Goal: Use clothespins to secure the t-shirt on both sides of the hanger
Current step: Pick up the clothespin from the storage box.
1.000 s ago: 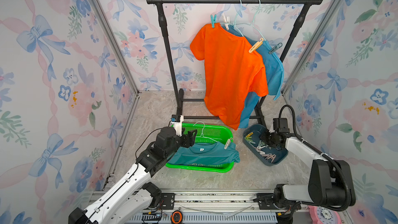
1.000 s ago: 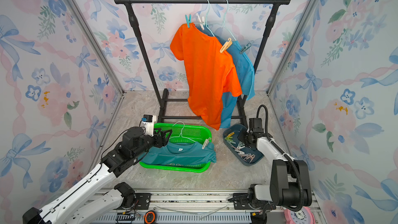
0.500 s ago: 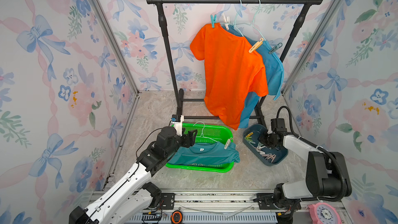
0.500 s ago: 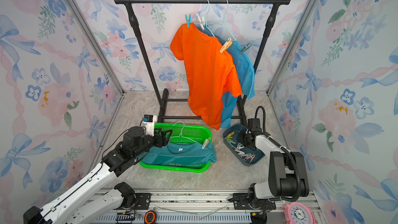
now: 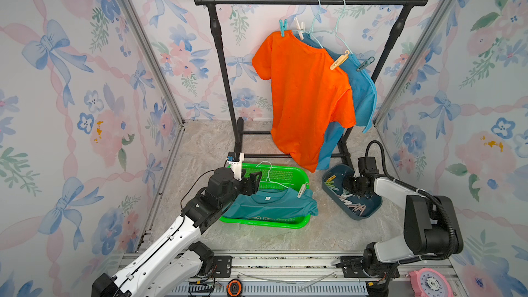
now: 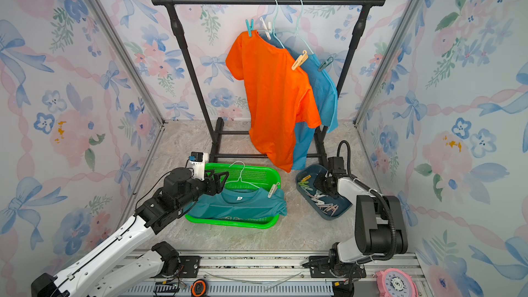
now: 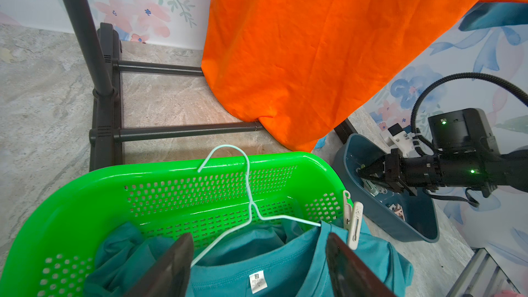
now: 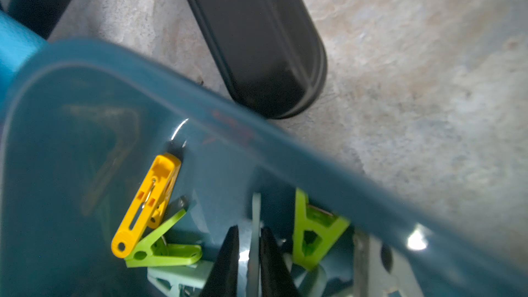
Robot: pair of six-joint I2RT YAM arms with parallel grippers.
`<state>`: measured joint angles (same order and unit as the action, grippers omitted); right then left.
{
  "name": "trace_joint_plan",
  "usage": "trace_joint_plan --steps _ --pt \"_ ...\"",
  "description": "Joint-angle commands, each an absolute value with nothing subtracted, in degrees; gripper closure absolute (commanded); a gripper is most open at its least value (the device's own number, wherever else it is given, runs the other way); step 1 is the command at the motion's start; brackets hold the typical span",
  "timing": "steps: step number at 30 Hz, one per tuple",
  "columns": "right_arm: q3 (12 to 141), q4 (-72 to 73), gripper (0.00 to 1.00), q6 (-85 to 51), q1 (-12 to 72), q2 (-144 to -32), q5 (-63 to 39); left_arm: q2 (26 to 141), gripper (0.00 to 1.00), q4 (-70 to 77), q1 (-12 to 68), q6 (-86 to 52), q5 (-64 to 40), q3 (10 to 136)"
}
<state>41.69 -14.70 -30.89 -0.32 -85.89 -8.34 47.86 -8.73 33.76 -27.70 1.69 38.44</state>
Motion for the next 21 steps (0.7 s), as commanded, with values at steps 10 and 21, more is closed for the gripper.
trace_joint_plan --steps 10,21 --pt "40.43 -13.45 0.94 -31.46 -0.39 -78.04 -8.09 49.49 0.26 -6.50 33.88 -26.98 1.83 39.37" --pt "37.10 -10.47 0.97 -35.40 1.84 -61.00 -9.99 54.43 0.32 4.51 43.13 -24.48 5.74 38.96"
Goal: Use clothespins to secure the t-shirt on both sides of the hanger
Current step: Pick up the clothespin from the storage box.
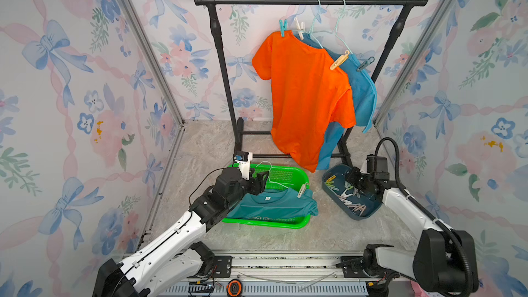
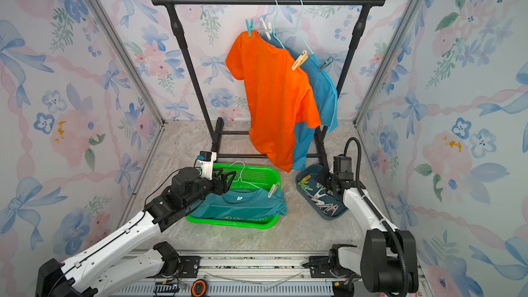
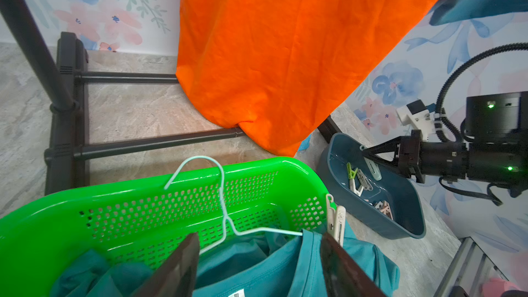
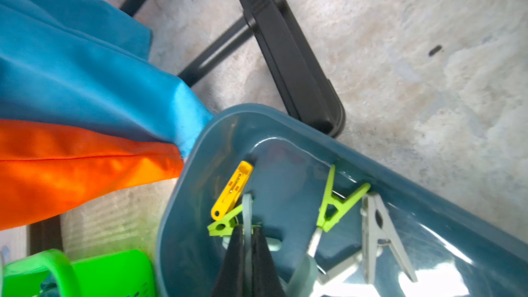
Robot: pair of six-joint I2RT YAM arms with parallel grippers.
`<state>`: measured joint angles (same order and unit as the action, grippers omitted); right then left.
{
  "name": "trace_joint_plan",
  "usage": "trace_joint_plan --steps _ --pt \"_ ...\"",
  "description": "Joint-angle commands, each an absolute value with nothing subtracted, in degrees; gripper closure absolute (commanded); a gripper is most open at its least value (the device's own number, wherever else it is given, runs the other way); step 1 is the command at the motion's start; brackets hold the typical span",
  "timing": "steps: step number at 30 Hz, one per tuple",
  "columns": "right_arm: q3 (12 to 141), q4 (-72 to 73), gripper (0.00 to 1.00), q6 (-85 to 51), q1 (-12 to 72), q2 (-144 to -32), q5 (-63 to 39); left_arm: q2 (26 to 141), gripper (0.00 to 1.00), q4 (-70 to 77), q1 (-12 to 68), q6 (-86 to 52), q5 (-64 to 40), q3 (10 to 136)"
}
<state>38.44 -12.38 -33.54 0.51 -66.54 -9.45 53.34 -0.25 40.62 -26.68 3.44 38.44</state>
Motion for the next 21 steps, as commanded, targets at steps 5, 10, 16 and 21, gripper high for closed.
trace_joint_plan --steps 5,10,16,21 --pt "35.56 -10.49 0.99 -37.94 5.21 -47.73 -7.39 58.45 0.33 11.64 48.91 -23.44 6.71 38.74" --pt "35.77 -9.31 1.00 -39.40 9.82 -38.86 -4.97 64.90 0.36 16.81 53.97 -22.26 6.43 41.46" --pt "37.13 -6.24 1.00 -41.28 12.76 -34.67 -3.97 71.81 0.41 22.65 58.38 -21.62 5.77 46.57" --pt "39.54 -4.65 1.00 -41.42 13.58 -34.71 -4.00 77.43 0.41 25.55 60.57 -21.04 4.01 51.67"
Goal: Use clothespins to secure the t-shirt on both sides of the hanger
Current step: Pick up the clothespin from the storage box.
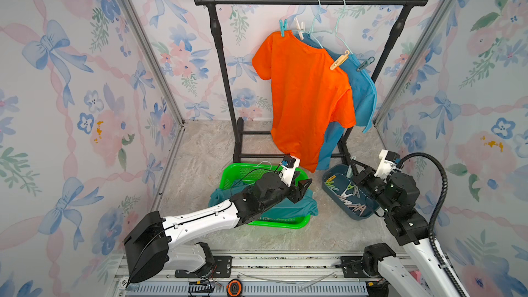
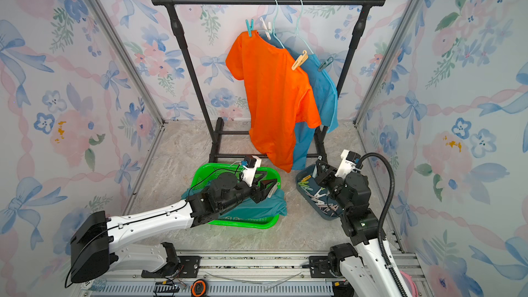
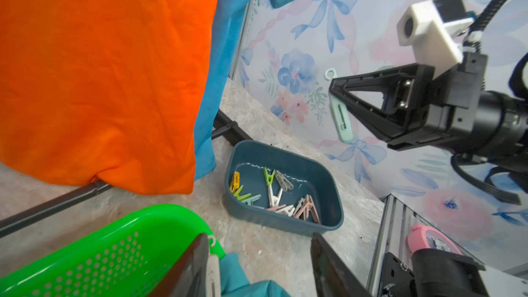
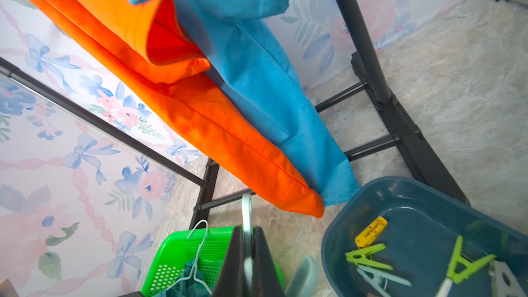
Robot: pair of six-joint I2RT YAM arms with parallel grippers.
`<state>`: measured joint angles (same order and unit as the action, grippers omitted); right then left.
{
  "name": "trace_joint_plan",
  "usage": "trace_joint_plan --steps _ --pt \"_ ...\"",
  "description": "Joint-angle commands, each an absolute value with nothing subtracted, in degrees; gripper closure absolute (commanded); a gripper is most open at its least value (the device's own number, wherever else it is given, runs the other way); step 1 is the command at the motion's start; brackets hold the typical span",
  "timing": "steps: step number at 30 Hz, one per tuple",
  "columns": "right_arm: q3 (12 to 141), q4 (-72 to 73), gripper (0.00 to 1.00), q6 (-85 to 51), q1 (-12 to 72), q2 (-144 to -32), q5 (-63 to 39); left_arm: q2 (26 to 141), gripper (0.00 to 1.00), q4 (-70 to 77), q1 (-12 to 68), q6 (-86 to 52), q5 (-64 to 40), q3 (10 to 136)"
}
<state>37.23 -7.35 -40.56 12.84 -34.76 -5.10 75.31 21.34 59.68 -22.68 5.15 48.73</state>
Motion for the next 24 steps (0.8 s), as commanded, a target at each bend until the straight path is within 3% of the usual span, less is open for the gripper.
trace_joint_plan --steps 1,24 --pt "39.85 -4.13 1.00 -41.55 13.69 -34.79 -3.98 78.63 0.41 26.01 61.04 -20.77 3.73 52.84" --pt "44.89 2.85 1.00 -45.51 14.33 -40.88 -6.68 98.11 0.43 25.42 60.70 -19.34 -4.04 74.96"
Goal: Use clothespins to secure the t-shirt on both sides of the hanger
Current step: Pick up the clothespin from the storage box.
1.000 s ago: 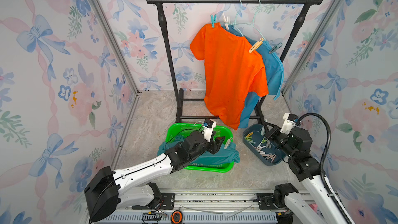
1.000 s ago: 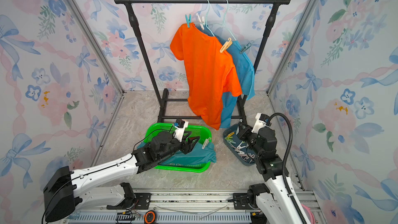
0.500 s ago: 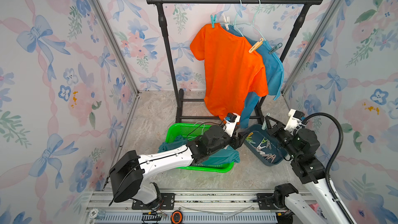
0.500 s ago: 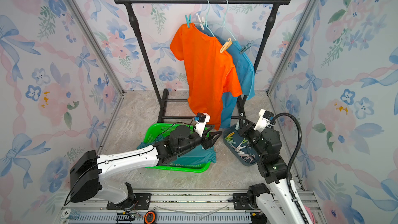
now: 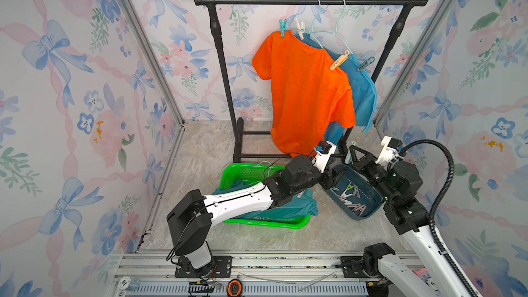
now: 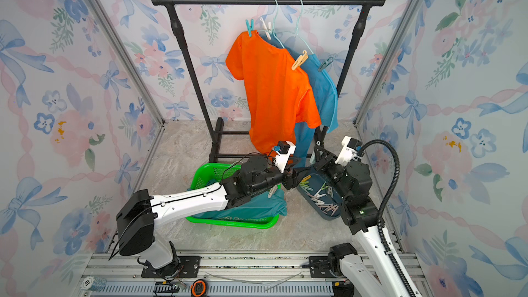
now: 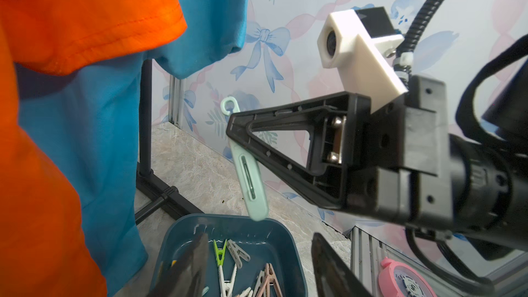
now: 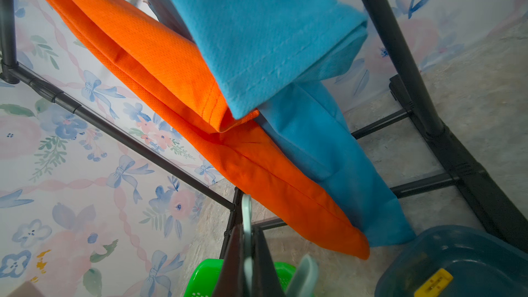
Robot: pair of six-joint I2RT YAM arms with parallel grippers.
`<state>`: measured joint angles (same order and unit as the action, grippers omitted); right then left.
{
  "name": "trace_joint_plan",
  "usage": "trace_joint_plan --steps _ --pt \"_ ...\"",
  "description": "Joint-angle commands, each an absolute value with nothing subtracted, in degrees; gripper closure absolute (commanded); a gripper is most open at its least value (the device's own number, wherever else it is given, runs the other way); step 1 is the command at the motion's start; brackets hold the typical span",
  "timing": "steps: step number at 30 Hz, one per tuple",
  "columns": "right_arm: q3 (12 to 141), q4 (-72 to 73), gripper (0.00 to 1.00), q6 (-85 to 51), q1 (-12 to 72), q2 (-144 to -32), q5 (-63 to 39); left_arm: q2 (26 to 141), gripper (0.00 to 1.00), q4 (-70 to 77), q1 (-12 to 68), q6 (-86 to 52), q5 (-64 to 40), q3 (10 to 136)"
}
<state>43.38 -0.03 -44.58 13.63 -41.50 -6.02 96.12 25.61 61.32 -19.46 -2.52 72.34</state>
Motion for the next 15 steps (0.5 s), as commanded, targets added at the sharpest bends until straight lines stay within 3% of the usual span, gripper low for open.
trace_joint_plan --steps 1,15 --pt "44.86 2.88 1.00 -45.53 14.33 -40.66 -6.73 98.72 0.44 25.41 60.40 -19.95 -4.25 75.52" --pt "43.65 3.40 1.00 -47.76 14.41 -38.94 -7.73 102.91 0.67 23.87 58.76 -20.66 -5.53 81.79"
